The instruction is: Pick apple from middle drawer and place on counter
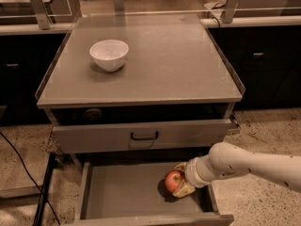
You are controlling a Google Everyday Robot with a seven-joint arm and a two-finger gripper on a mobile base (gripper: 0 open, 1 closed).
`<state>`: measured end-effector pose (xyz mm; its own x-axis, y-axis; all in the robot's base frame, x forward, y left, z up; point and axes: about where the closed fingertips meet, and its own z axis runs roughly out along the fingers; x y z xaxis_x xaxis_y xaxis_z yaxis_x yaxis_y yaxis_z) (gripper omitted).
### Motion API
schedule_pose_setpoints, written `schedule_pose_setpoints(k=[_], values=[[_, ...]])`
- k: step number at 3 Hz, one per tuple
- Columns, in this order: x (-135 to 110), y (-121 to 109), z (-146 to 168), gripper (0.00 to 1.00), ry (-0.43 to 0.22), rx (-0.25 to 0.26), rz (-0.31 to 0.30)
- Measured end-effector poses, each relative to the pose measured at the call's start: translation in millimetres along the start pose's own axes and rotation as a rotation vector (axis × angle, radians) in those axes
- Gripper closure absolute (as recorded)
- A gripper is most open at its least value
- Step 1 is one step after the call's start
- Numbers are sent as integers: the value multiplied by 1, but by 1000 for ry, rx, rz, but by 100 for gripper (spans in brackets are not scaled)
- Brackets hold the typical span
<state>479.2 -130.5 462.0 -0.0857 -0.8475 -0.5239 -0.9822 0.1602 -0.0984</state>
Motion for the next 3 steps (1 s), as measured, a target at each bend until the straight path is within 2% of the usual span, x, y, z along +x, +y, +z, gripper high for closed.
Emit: schedule_pose_setpoints(k=[1,2,3], values=[[-18,-2,-14,100,-1,17,-36],[-21,-1,-16,100,-8,13,-37],[-38,0,-35,100,-44,4,-47]])
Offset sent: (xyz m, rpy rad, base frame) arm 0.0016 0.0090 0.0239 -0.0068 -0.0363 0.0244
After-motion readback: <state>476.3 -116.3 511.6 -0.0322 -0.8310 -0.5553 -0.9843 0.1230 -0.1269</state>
